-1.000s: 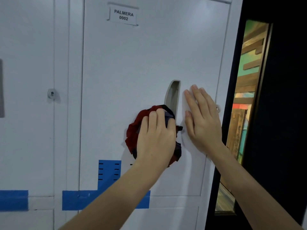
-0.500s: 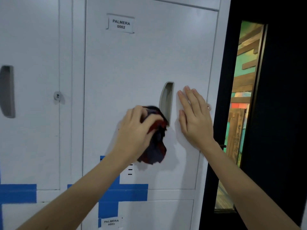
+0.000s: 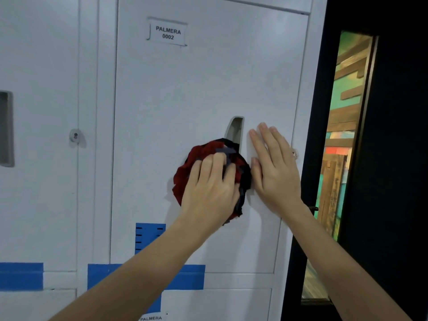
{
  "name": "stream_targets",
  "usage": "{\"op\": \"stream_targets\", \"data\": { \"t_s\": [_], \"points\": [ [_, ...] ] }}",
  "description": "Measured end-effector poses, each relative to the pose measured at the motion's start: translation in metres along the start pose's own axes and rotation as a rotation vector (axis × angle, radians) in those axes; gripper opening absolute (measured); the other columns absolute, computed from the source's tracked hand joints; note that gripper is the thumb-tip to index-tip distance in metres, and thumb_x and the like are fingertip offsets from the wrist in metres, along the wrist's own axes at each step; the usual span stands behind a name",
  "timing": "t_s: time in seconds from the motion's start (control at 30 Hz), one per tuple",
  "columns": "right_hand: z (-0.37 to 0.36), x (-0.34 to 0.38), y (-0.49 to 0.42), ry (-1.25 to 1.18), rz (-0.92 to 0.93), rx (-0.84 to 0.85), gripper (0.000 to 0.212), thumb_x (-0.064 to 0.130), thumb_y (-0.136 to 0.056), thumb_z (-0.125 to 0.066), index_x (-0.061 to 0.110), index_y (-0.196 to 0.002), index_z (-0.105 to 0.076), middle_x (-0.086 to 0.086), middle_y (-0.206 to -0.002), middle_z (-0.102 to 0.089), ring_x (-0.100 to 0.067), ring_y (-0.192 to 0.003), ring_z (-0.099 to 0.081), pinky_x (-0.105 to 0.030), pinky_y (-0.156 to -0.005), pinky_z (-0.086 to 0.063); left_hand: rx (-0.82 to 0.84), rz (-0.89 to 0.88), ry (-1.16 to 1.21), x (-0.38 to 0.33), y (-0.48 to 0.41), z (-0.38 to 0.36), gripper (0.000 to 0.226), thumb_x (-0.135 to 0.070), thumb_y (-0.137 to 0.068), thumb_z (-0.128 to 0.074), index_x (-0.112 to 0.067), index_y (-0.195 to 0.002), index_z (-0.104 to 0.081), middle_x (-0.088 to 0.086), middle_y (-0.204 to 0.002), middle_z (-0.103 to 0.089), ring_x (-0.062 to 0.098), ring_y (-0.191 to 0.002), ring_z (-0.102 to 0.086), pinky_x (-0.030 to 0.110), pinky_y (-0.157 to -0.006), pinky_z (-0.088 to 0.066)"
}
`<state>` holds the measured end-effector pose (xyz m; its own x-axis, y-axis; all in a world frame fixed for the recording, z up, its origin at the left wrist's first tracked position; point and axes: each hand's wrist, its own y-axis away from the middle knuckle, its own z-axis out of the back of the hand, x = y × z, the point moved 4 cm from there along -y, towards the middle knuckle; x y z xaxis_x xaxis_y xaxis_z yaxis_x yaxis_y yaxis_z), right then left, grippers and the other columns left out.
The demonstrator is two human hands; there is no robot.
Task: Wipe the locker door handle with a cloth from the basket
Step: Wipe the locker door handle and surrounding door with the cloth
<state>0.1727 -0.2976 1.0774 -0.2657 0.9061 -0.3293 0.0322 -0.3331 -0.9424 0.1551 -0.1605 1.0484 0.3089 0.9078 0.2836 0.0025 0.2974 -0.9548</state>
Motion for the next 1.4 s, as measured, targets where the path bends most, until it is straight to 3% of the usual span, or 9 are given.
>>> {"op": "stream_targets", "data": {
  "t_s": [0.17,0.33,0.43,0.57,0.7,0.83,0.93,1.23,1.4],
  "points": [
    [0.000,-0.001,-0.001,-0.004,0.011,0.008,0.044,0.016,-0.098,-0.036,0.002,-0.139,-0.039,-0.018,-0.146,-0.036,-0.031,-0.138,-0.028,-0.044,-0.113,-0.027,0.040,-0.151,-0.047,0.004,-0.010,0.005,0.010,-0.015,-0.070,-0.067,-0.008,-0.073,-0.061,0.012,-0.086,-0.058,0.025,-0.074,-0.052,0.032,-0.071,-0.038],
    [0.001,-0.001,0.000,-0.003,0.013,0.013,0.044,0.015,-0.097,-0.037,0.002,-0.139,-0.038,-0.017,-0.146,-0.035,-0.030,-0.138,-0.028,-0.042,-0.114,-0.026,0.124,-0.404,-0.023,0.014,-0.027,0.009,0.016,-0.018,-0.073,-0.048,-0.010,-0.064,-0.059,0.007,-0.077,-0.052,0.023,-0.071,-0.045,0.030,-0.067,-0.028],
    [0.001,-0.001,-0.001,-0.005,0.009,0.017,0.044,0.015,-0.097,-0.038,0.002,-0.139,-0.039,-0.017,-0.146,-0.036,-0.031,-0.138,-0.029,-0.042,-0.114,-0.026,0.183,-0.534,0.004,0.020,-0.037,0.011,0.031,-0.025,-0.076,-0.038,-0.011,-0.067,-0.065,0.005,-0.076,-0.051,0.022,-0.073,-0.045,0.030,-0.067,-0.030],
    [0.001,0.000,0.000,0.001,0.001,0.012,0.044,0.015,-0.096,-0.038,0.003,-0.139,-0.040,-0.016,-0.146,-0.037,-0.031,-0.137,-0.030,-0.043,-0.113,-0.028,0.162,-0.721,-0.006,0.036,-0.057,0.017,0.035,-0.029,-0.079,-0.037,-0.017,-0.073,-0.069,0.005,-0.082,-0.057,0.024,-0.075,-0.053,0.030,-0.071,-0.036],
    [0.001,0.000,0.000,0.009,-0.006,0.009,0.044,0.015,-0.096,-0.036,0.005,-0.139,-0.039,-0.015,-0.146,-0.037,-0.030,-0.138,-0.030,-0.043,-0.113,-0.027,0.066,-0.738,-0.088,0.048,-0.100,0.020,0.032,-0.027,-0.085,-0.039,-0.015,-0.078,-0.069,0.009,-0.091,-0.060,0.028,-0.078,-0.056,0.036,-0.069,-0.048],
    [0.000,0.001,-0.001,0.012,-0.010,0.003,0.045,0.015,-0.096,-0.036,0.005,-0.139,-0.039,-0.015,-0.146,-0.038,-0.029,-0.138,-0.029,-0.042,-0.114,-0.026,0.018,-0.691,-0.104,0.052,-0.098,0.018,0.019,-0.014,-0.088,-0.047,-0.011,-0.084,-0.066,0.010,-0.092,-0.059,0.029,-0.078,-0.055,0.039,-0.067,-0.050],
    [0.000,0.000,0.000,0.011,-0.004,-0.012,0.044,0.015,-0.096,-0.036,0.003,-0.138,-0.041,-0.015,-0.145,-0.038,-0.029,-0.137,-0.030,-0.042,-0.113,-0.027,0.034,-0.556,-0.128,0.046,-0.083,0.013,0.016,-0.010,-0.083,-0.048,-0.006,-0.084,-0.063,0.012,-0.090,-0.057,0.028,-0.076,-0.053,0.036,-0.062,-0.046],
    [0.000,-0.001,0.000,-0.002,0.005,-0.007,0.044,0.014,-0.096,-0.039,0.004,-0.139,-0.038,-0.016,-0.146,-0.036,-0.030,-0.138,-0.029,-0.040,-0.115,-0.023,0.075,-0.280,-0.068,0.013,-0.021,0.010,0.022,-0.019,-0.081,-0.042,-0.008,-0.076,-0.061,0.009,-0.082,-0.054,0.025,-0.073,-0.047,0.034,-0.065,-0.036],
    [-0.001,0.000,0.000,0.005,-0.008,0.003,0.044,0.015,-0.096,-0.038,0.003,-0.139,-0.040,-0.016,-0.146,-0.037,-0.030,-0.138,-0.029,-0.041,-0.114,-0.024,0.164,0.030,0.131,0.002,-0.021,0.009,0.031,-0.025,-0.077,-0.034,-0.009,-0.062,-0.055,0.008,-0.075,-0.050,0.024,-0.069,-0.043,0.031,-0.066,-0.025]
  ]
}}
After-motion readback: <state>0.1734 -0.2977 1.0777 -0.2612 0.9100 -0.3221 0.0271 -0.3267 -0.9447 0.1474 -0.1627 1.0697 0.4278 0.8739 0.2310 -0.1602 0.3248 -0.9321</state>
